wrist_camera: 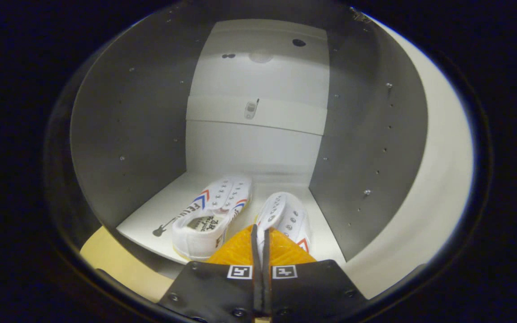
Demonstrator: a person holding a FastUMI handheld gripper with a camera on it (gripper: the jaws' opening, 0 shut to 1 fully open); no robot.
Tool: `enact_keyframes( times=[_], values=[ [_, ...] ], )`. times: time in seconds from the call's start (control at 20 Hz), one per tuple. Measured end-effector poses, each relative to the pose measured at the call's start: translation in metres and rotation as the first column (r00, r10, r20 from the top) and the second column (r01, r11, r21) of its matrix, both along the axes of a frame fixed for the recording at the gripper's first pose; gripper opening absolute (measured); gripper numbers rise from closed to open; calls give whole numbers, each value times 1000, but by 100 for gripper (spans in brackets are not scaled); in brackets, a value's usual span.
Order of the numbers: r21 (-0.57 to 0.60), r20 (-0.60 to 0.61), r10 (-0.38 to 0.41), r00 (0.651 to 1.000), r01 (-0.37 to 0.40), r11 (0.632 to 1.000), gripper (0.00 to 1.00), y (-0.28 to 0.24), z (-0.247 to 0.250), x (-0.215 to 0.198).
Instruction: Open the shoe cabinet door, grab the shoes and put them into the shoe cabinet, then close the shoe cabinet door.
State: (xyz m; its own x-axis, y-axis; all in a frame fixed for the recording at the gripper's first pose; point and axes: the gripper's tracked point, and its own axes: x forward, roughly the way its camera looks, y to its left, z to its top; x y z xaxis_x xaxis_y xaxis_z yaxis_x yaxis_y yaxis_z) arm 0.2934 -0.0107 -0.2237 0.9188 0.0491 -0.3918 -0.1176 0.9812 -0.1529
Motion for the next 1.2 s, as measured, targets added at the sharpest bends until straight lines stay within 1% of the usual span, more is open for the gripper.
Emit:
enact_keyframes(
  times=[0.1, 0.2, 0.25, 0.35, 0.5, 0.75, 0.9, 1.0, 1.15, 1.2],
  values=[
    [-1, -37, 46, 998, -46, 999, 2, 6, -8, 14],
    [-39, -51, 68, 996, -70, 997, 2, 5, -10, 28],
    [-38, -57, 80, 995, -82, 996, 2, 6, -11, 33],
    [-27, -64, 88, 994, -90, 996, 2, 5, -11, 48],
    [-48, -73, 107, 992, -111, 993, 2, 6, -14, 68],
    [-11, -70, 94, 993, -95, 995, 2, 2, -17, 96],
    [-38, -70, 80, 994, -83, 996, 3, -1, -18, 94],
    [-42, -67, 44, 997, -47, 998, 15, -7, -17, 89],
    [10, -69, -5, 998, 6, 1000, 34, -18, -19, 81],
    [11, -62, -18, 998, 19, 1000, 34, -19, -12, 76]
  ],
)
